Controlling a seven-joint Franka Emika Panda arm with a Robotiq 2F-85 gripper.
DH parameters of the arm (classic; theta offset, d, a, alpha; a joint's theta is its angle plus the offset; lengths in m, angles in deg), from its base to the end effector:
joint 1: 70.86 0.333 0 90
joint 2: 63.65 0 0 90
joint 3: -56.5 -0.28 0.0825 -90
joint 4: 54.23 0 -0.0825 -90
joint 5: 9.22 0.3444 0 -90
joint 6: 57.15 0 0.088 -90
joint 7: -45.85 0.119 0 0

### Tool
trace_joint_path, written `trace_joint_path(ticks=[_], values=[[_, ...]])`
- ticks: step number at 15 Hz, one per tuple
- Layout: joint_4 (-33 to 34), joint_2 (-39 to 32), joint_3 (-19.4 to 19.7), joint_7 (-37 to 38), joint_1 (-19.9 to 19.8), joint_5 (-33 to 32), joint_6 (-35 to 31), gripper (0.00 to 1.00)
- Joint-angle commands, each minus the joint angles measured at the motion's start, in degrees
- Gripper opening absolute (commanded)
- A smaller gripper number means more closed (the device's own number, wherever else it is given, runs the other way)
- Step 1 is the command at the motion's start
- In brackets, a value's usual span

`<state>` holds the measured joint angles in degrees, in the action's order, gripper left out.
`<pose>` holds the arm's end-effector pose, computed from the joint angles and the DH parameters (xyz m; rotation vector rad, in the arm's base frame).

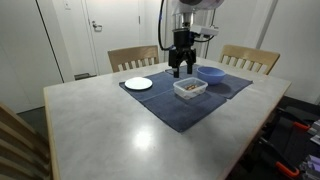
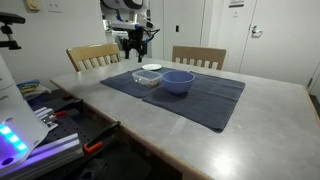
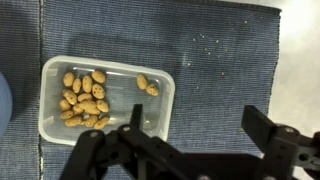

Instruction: Pour the contents of the tupperware into the blue bowl

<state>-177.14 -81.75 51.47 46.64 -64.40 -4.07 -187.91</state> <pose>0.5009 0.1055 0.2258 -3.0521 -0.1834 0.2867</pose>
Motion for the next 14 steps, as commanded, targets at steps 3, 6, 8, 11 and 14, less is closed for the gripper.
trace_joint_path(ticks=[3,6,8,11,14], values=[[-1.14,-1.40,0.48,9.98,1.99,-0.94,-3.95,1.00],[-1.75,-2.44,1.17,13.31,2.54,-2.45,-7.85,1.00],[-2.02,-3.46,1.54,14.03,2.37,-3.11,-10.17,1.00],[-2.25,-4.75,0.98,13.21,1.58,-0.80,-12.13,1.00],[-2.19,-5.95,1.17,12.97,1.78,-0.99,-13.53,1.00]])
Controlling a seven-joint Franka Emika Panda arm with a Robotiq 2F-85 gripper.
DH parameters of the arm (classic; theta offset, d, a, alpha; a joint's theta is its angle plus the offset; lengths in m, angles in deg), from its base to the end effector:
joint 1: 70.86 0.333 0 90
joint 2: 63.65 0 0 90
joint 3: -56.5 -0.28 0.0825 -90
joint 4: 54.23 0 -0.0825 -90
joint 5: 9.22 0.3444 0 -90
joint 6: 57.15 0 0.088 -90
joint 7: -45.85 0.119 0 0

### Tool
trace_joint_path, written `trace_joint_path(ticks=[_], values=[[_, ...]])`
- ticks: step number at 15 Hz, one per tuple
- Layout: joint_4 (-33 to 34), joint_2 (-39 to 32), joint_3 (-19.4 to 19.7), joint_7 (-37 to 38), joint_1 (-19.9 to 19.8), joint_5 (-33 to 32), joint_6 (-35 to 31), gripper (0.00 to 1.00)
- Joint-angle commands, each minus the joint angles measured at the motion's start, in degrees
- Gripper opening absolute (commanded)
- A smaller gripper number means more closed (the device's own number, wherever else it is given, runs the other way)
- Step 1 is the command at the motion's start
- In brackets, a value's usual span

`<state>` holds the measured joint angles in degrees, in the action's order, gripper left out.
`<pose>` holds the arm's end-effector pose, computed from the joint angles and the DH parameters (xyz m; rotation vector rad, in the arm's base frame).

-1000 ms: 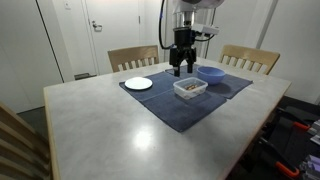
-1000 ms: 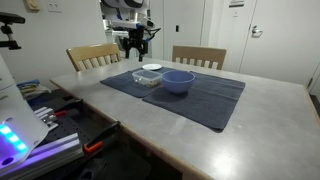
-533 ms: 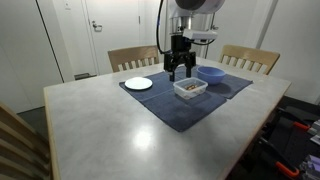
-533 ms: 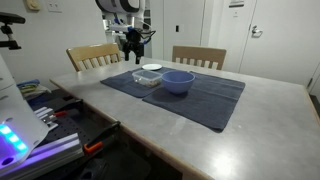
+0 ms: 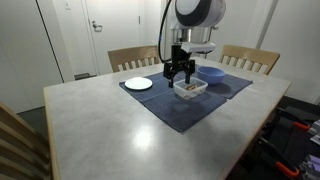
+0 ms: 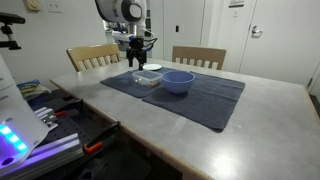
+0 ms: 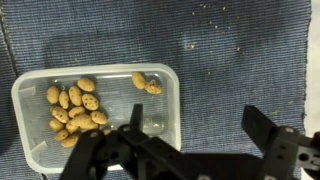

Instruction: Pour the contents of the tupperware into the blue bowl

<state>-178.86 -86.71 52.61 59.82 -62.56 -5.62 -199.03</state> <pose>0.5031 0.1101 0.1845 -3.0952 0.1340 0.1748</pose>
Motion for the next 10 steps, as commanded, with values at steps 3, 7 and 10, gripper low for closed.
trace_joint_path(ticks=[3,7,10], values=[[-0.30,-1.38,0.37,-0.05,0.31,-0.37,-2.29,1.00],[-0.18,-2.63,-0.02,-0.51,0.12,0.31,-3.17,1.00],[-0.12,-3.29,-0.13,-0.55,0.12,0.50,-3.68,1.00]])
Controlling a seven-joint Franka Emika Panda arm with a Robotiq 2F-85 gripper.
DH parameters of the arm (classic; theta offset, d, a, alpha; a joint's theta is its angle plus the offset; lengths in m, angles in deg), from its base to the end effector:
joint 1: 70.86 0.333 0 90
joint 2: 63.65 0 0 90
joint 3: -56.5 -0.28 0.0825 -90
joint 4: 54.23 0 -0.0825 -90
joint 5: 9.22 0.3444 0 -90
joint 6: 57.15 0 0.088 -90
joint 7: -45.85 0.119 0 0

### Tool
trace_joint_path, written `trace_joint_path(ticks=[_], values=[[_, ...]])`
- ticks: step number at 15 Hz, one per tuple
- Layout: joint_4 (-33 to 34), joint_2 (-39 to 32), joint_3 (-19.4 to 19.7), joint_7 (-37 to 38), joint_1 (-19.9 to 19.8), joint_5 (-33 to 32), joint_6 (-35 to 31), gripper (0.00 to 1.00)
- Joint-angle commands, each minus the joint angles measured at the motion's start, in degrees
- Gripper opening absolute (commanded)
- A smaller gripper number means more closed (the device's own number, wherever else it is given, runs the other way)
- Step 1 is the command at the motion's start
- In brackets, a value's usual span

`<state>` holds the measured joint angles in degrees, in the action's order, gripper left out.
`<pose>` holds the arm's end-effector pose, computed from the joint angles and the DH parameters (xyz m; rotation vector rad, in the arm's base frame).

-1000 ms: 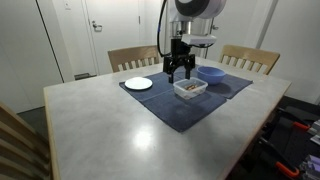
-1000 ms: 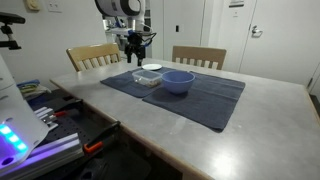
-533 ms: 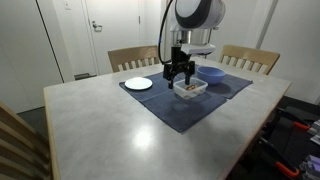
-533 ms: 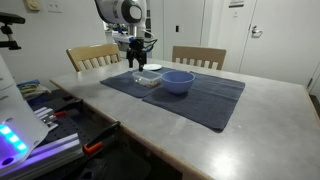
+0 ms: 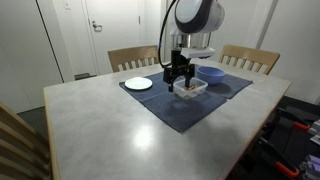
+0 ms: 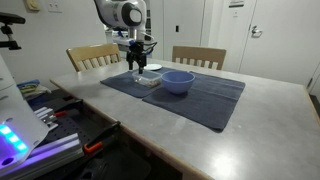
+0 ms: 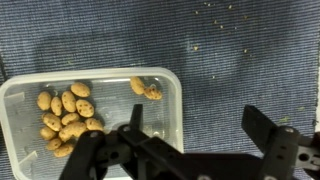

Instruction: Pour the contents of the tupperware into the blue bowl

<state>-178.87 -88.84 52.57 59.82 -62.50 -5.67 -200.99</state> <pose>0.5014 0.1107 0.1680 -3.0954 0.1336 0.1797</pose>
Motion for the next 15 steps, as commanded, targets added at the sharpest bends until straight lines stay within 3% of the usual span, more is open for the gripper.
trace_joint_path(ticks=[1,6,8,9,10,15], values=[[-0.29,-1.19,-0.06,-0.42,0.11,0.52,-1.89,1.00],[-0.18,-1.98,-0.08,-0.30,0.25,0.55,-2.35,0.98],[-0.19,-2.00,-0.13,-0.12,0.42,0.51,-2.37,0.89],[-0.23,-1.89,-0.11,-0.07,0.48,0.44,-2.33,0.69],[-0.26,-1.86,-0.14,-0.03,0.57,0.42,-2.39,0.68],[-0.29,-1.65,0.02,-0.08,0.89,0.03,-2.07,0.32]])
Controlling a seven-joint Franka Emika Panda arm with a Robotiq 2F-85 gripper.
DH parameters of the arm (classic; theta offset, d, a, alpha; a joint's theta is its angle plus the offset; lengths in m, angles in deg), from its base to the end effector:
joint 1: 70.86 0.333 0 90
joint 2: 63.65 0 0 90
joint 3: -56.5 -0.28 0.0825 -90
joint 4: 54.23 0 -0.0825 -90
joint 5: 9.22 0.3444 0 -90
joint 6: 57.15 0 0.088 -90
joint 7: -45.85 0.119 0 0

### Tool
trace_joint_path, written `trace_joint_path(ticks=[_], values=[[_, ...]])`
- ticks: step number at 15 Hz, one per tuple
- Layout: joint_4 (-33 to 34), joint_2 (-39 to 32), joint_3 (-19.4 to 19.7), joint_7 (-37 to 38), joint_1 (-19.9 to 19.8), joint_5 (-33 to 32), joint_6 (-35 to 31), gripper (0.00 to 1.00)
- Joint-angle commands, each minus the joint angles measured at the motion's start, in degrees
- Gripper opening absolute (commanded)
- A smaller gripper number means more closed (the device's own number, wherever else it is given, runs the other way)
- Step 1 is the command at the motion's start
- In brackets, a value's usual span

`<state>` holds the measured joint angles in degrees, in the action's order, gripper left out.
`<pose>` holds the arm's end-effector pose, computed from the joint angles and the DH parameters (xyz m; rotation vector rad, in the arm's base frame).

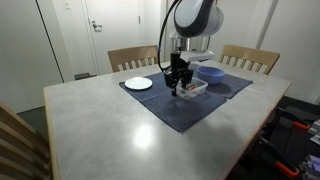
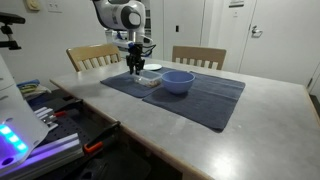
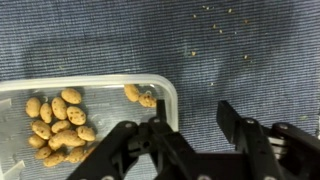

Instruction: Pour the contents of the tupperware into the blue bowl

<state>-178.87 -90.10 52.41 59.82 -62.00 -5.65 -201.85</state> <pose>0.4983 0.1162 0.1579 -3.0958 0.1183 0.1911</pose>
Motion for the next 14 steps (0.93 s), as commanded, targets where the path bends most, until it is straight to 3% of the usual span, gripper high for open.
trace_joint_path(ticks=[1,4,5,14], values=[[-0.36,-0.34,0.19,-0.06,0.44,-0.02,-1.22,0.26],[-0.67,-0.04,0.25,-0.09,0.44,-0.12,-1.12,0.04],[-0.76,0.09,0.29,-0.06,0.45,-0.17,-1.03,0.02],[-1.28,3.38,0.96,-1.04,0.16,-2.30,5.31,0.02]])
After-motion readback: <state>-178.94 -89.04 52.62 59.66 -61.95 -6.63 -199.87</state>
